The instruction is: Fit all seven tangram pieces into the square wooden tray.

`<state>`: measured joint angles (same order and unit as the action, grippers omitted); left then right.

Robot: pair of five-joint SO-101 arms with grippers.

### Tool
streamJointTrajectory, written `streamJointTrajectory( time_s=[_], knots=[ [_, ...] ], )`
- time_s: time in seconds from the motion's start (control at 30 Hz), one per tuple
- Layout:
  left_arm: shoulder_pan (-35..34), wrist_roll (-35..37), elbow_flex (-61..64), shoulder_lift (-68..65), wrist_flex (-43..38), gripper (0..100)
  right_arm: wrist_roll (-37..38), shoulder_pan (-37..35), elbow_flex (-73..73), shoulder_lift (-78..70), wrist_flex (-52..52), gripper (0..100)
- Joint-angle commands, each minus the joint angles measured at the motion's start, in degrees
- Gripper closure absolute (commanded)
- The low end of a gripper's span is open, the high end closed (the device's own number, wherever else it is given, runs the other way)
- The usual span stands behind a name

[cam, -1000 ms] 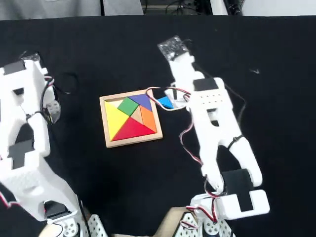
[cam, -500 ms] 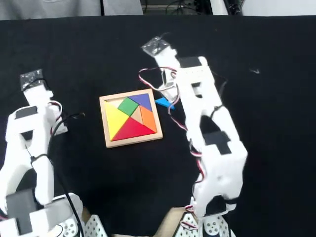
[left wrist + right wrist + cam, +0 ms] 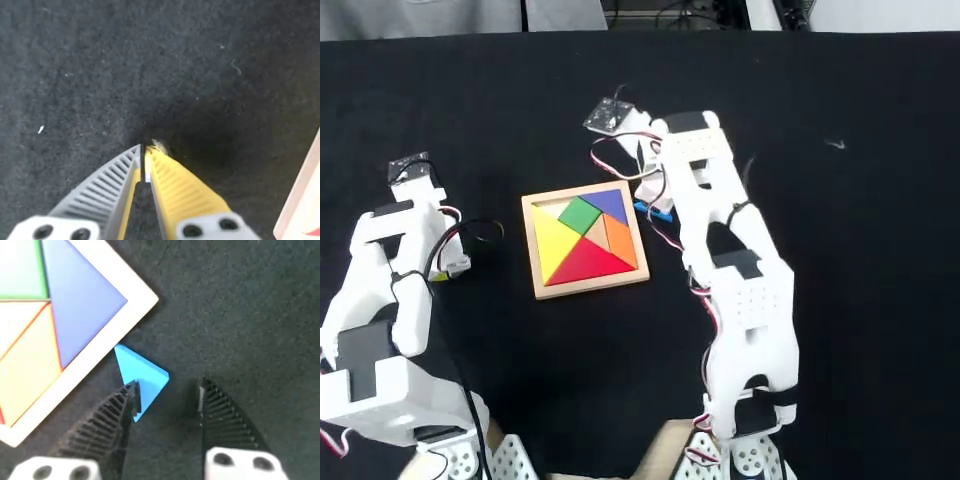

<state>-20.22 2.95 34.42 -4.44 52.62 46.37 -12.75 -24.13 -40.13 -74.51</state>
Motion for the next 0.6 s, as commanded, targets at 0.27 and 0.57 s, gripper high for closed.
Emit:
streamJointTrajectory(
  time_s=[0.27,0.57],
  knots=[
    [0.57,0.62,-2.95,0.26,0.44,97,3.16,-2.02,-3.12,-2.24,-3.25,81.4],
    [0.57,0.62,-2.95,0.26,0.44,97,3.25,-3.16,-2.07,-2.33,-4.04,81.8]
  ],
)
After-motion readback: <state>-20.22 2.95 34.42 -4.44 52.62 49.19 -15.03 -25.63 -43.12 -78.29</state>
